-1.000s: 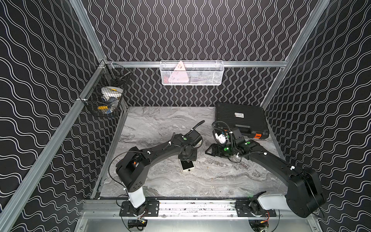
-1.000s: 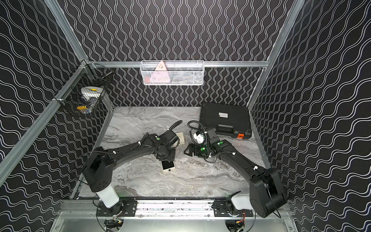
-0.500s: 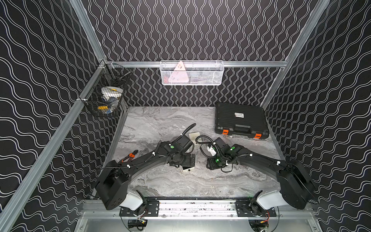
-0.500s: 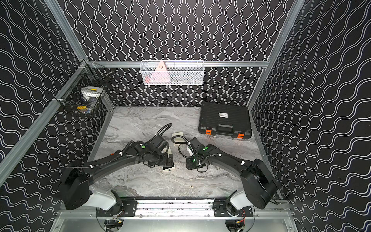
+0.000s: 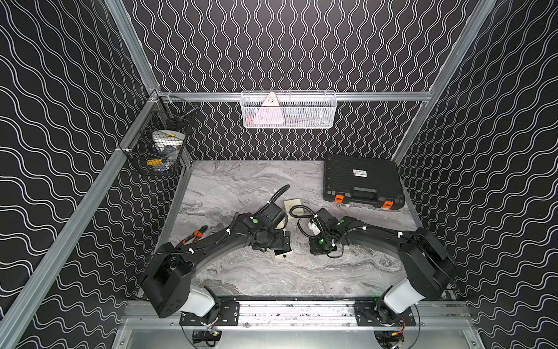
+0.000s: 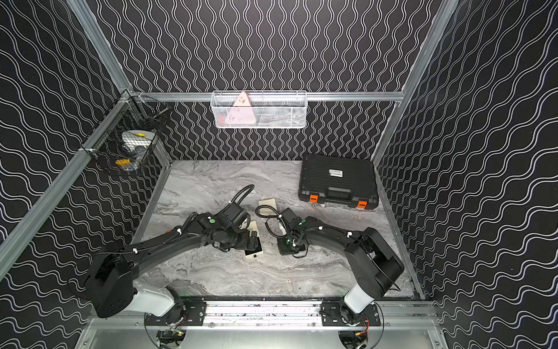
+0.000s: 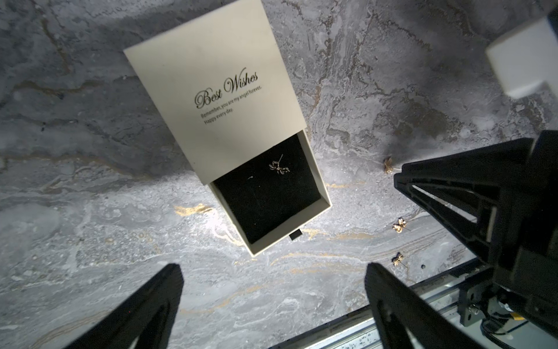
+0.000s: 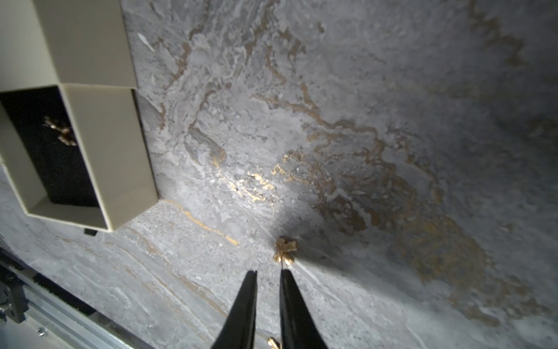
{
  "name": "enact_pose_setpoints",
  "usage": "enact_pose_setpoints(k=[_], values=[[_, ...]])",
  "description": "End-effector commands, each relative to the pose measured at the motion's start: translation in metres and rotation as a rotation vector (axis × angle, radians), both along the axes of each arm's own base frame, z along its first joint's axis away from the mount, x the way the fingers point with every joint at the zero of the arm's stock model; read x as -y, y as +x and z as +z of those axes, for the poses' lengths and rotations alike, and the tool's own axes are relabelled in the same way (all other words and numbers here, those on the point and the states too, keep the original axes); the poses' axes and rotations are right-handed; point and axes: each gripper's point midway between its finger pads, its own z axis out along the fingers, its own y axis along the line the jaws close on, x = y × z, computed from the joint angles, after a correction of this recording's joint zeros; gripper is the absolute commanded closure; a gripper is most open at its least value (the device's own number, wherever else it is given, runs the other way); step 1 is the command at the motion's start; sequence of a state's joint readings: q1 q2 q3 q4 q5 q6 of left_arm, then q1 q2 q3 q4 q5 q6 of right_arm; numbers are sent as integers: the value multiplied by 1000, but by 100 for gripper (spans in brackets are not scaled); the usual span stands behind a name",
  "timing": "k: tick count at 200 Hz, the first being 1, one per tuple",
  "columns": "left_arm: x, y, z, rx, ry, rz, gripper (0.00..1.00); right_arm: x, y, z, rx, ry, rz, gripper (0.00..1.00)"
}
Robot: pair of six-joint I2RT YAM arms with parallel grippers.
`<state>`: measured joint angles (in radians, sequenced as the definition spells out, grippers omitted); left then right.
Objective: Place the earrings into the drawer-style jewelry box
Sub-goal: Pick up the earring from the center of the board.
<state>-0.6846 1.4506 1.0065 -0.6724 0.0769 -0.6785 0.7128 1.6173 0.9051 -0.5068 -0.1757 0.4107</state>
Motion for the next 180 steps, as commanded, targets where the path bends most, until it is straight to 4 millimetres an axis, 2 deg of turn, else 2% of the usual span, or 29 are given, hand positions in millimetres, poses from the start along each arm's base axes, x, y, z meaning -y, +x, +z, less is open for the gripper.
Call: enact_pose_setpoints(k=[1,56,103,133,180], values=[[2,0,-2,-2,-5,-18,1,2,5,-1,12,-14,-20,82],[6,3,-2,-2,-11,-22,1,3,9,-2,5,-2,-22,84],[5,4,-2,5,-8,-26,1,0,9,-5,-8,12,-18,89],[5,4,-3,8,-6,-28,2,0,9,-5,-8,14,-20,98],[3,7,1,46,-2,-38,1,0,9,-3,-15,28,-32,100]])
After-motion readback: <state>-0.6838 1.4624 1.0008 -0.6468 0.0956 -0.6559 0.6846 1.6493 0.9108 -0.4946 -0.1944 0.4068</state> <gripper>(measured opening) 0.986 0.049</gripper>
